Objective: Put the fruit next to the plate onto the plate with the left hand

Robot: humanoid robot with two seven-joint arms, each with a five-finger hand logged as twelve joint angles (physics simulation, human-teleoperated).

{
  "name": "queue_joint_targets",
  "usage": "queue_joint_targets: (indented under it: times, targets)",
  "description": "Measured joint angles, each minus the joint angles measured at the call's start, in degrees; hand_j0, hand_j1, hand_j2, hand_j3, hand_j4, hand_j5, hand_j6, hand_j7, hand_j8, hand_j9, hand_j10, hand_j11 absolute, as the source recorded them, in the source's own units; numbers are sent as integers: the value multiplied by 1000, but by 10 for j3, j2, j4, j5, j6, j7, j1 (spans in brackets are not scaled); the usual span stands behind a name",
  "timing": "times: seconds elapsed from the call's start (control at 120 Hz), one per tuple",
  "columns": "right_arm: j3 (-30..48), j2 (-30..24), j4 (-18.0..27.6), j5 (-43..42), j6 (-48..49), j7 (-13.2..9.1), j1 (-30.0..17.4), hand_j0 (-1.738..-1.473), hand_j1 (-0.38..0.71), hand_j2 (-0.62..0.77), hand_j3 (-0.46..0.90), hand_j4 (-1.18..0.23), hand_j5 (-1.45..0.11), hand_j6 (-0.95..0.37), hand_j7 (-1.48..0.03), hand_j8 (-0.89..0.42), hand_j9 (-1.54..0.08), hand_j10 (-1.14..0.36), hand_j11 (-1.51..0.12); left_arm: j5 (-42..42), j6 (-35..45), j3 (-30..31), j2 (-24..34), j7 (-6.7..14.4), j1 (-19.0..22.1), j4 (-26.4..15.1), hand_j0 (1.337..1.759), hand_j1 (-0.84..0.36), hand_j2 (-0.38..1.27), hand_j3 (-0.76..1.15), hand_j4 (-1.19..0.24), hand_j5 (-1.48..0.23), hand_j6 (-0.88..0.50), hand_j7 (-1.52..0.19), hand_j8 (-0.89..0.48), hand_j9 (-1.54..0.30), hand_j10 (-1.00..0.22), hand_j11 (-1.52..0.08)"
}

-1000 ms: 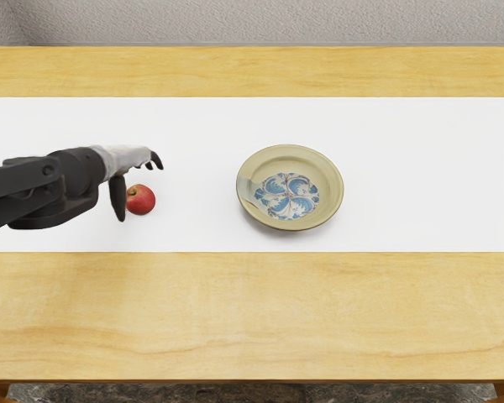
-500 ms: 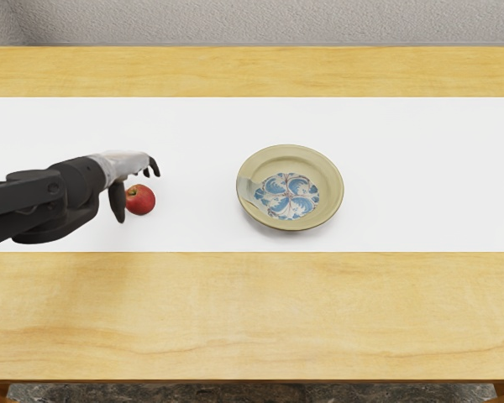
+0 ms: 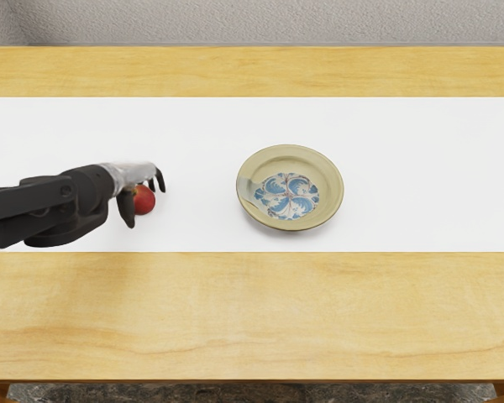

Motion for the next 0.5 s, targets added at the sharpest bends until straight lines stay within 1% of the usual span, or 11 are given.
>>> queue_joint_targets:
  times: [0.058, 0.15, 0.233, 0.317, 0.333, 0.35, 0.392, 0.408, 0.45, 0.458, 0.5]
  targets:
    - [0, 0, 0, 0, 0, 0, 0, -1658, -331, -3, 0, -15, -20, -15, -20, -15, -20, -15, -20, -4, 0, 1, 2, 0, 0, 0, 1658, -174, 92, 0, -444, -569, -436, -569, -397, -571, -442, -571]
    - [0, 0, -1, 0, 0, 0, 0, -1658, -331, -3, 0, -15, -20, -15, -20, -15, -20, -15, -20, -9, 0, 2, 4, 0, 0, 0, 1658, -253, 116, 0, -516, -664, -481, -665, -488, -666, -514, -666]
    - [0, 0, -1, 0, 0, 0, 0, -1658, -331, -3, 0, -15, -20, -15, -20, -15, -20, -15, -20, -11, -1, 3, 6, 0, 0, 0, 1654, -275, 151, 0, -592, -782, -421, -785, -425, -787, -589, -786]
    - [0, 0, -1, 0, 0, 0, 0, -1658, -331, -3, 0, -15, -20, -15, -20, -15, -20, -15, -20, -13, -2, 3, 9, 0, 0, 0, 1653, -289, 300, 0, -647, -877, -425, -882, -426, -881, -658, -880]
    - [0, 0, -1, 0, 0, 0, 0, -1658, -331, -3, 0, -15, -20, -15, -20, -15, -20, -15, -20, -14, -2, 3, 9, 0, 0, 0, 1653, -296, 333, 0, -646, -898, -415, -901, -418, -901, -671, -899]
    - [0, 0, -1, 0, 0, 0, 0, -1658, -331, -3, 0, -15, -20, -15, -20, -15, -20, -15, -20, -15, -2, 3, 10, 0, -1, 0, 1653, -308, 346, 0, -635, -918, -395, -918, -451, -917, -685, -915]
    - [0, 0, -1, 0, 0, 0, 0, -1658, -331, -3, 0, -15, -20, -15, -20, -15, -20, -15, -20, -23, -4, 3, 11, 0, -5, 1, 1652, -324, 402, 0, -588, -974, -342, -955, -371, -955, -710, -953]
    - [0, 0, -1, 0, 0, 0, 0, -1658, -331, -3, 0, -15, -20, -15, -20, -15, -20, -15, -20, -25, -4, 3, 11, 0, -7, 1, 1652, -330, 371, 0, -589, -992, -339, -967, -362, -968, -720, -966]
    - [0, 0, -1, 0, 0, 0, 0, -1658, -331, -3, 0, -15, -20, -15, -20, -15, -20, -15, -20, -30, -5, 2, 11, 0, -9, 1, 1652, -347, 408, 0, -560, -1033, -314, -995, -332, -995, -696, -995]
    - [0, 0, -1, 0, 0, 0, 0, -1658, -331, -3, 0, -15, -20, -15, -20, -15, -20, -15, -20, -31, -5, 2, 11, 0, -10, 1, 1652, -348, 384, 0, -556, -1040, -311, -1000, -330, -1000, -694, -1001]
    - [1, 0, -1, 0, 0, 0, 0, -1658, -331, -3, 0, -15, -20, -15, -20, -15, -20, -15, -20, -37, -6, 2, 15, 0, -13, 1, 1652, -365, 445, 0, -543, -1073, -293, -1022, -314, -1022, -681, -1024]
